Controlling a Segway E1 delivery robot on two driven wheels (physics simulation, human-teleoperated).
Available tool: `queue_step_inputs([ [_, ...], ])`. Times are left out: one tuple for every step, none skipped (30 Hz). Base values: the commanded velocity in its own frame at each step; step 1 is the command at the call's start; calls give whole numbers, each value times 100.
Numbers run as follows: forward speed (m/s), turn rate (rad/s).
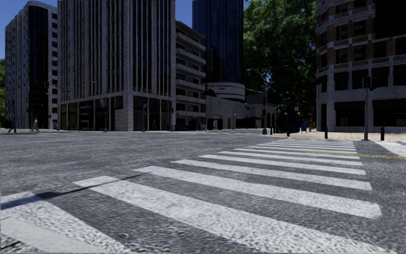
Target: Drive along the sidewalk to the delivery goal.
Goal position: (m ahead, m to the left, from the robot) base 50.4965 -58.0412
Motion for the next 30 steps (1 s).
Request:
queue_step_inputs([
  [107, -56],
  [107, -56],
  [106, -56],
  [106, -56],
  [106, -56],
  [106, -56],
  [106, -56],
  [106, -56],
  [106, -56],
  [106, -56],
  [106, -56],
  [108, -53],
  [108, -53],
  [112, -51],
  [114, -50],
  [116, -50],
  [116, -50],
  [116, -50],
  [116, -50],
  [116, -50],
  [116, -50],
  [116, -50],
  [116, -50],
  [116, -50],
  [117, -50],
  [118, -50],
  [119, -50],
  [119, -50],
  [119, -50],
  [119, -50],
])
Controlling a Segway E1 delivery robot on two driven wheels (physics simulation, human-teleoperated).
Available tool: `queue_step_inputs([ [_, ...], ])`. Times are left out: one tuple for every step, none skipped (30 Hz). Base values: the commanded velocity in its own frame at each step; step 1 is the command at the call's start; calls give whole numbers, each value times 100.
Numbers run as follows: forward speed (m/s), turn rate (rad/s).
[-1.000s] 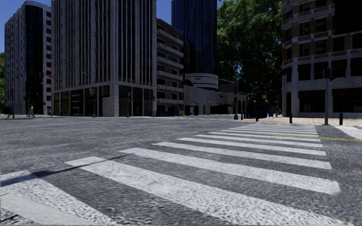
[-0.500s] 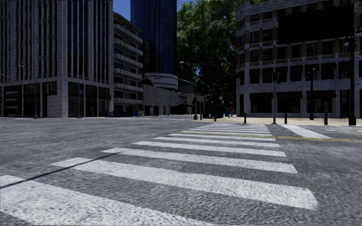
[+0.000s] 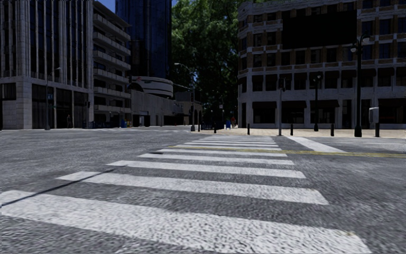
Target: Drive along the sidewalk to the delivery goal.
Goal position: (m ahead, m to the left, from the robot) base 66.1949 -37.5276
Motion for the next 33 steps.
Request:
queue_step_inputs([
  [120, -50],
  [120, -50],
  [121, -50],
  [121, -50],
  [121, -50],
  [121, -50],
  [122, -50],
  [122, -49],
  [122, -49],
  [123, -47],
  [123, -44],
  [124, -43],
  [124, -43],
  [124, -40],
  [124, -30],
  [124, -23],
  [136, -14],
  [136, -14],
  [200, -2],
  [200, 0],
  [200, 0],
  [200, 0],
  [200, 0],
  [200, 0],
  [200, 0],
  [200, 0],
  [200, 0],
  [200, 0],
  [200, 0],
  [200, 0],
  [200, 0],
  [200, 0],
  [200, 0],
])
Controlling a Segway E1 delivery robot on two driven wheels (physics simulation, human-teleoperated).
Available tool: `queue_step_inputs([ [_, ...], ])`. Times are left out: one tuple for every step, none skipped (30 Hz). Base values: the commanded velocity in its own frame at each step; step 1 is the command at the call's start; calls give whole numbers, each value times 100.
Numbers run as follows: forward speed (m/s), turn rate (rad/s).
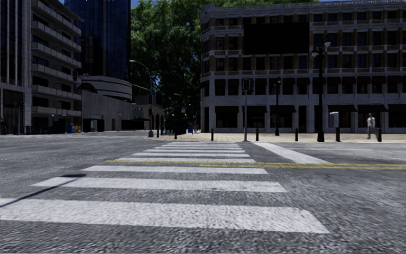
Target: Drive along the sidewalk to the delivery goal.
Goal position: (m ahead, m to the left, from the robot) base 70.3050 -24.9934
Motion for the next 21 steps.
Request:
queue_step_inputs([
  [200, 0],
  [200, 0],
  [200, 0],
  [200, 0],
  [200, 0],
  [200, 0],
  [200, 0],
  [200, 0],
  [200, 0],
  [200, 0],
  [200, 0],
  [200, 0],
  [200, 0],
  [200, 0],
  [200, 0],
  [200, 0],
  [200, 0],
  [200, 0],
  [200, 0],
  [200, 0],
  [200, 0],
])
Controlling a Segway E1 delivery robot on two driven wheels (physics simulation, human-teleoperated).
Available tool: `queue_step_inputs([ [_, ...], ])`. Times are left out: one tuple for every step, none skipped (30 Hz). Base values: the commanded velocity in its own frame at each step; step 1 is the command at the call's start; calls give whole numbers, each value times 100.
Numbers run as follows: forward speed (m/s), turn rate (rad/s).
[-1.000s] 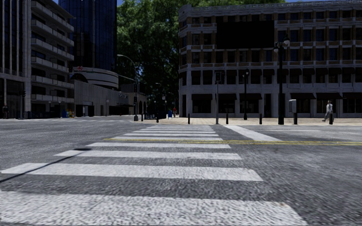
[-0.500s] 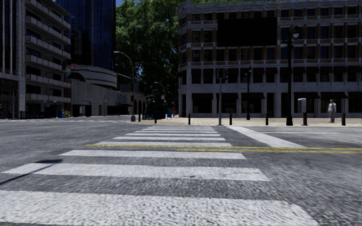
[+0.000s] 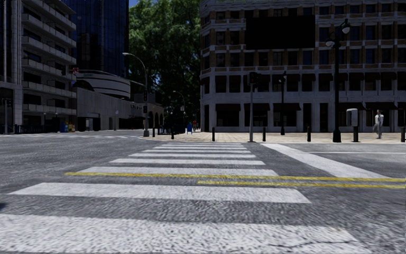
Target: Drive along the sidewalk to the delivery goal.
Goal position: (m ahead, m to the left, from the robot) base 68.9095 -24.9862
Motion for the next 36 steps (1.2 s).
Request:
queue_step_inputs([
  [200, 0],
  [200, 0],
  [200, 0],
  [200, 0],
  [200, 0],
  [200, 0],
  [200, 0],
  [200, 0],
  [200, 0],
  [200, 0],
  [200, 0],
  [200, 0],
  [200, 0],
  [200, 0],
  [200, 0],
  [200, 0],
  [200, 0],
  [200, 0],
  [200, 0],
  [200, 0],
  [200, 0],
  [200, 0],
  [200, 0],
  [200, 0],
  [200, 0],
  [200, 0],
  [200, 0],
  [200, 0],
  [200, 0],
  [200, 0],
  [200, 0],
  [200, 0],
  [200, 0],
  [200, 0],
  [200, 0],
  [200, 0],
])
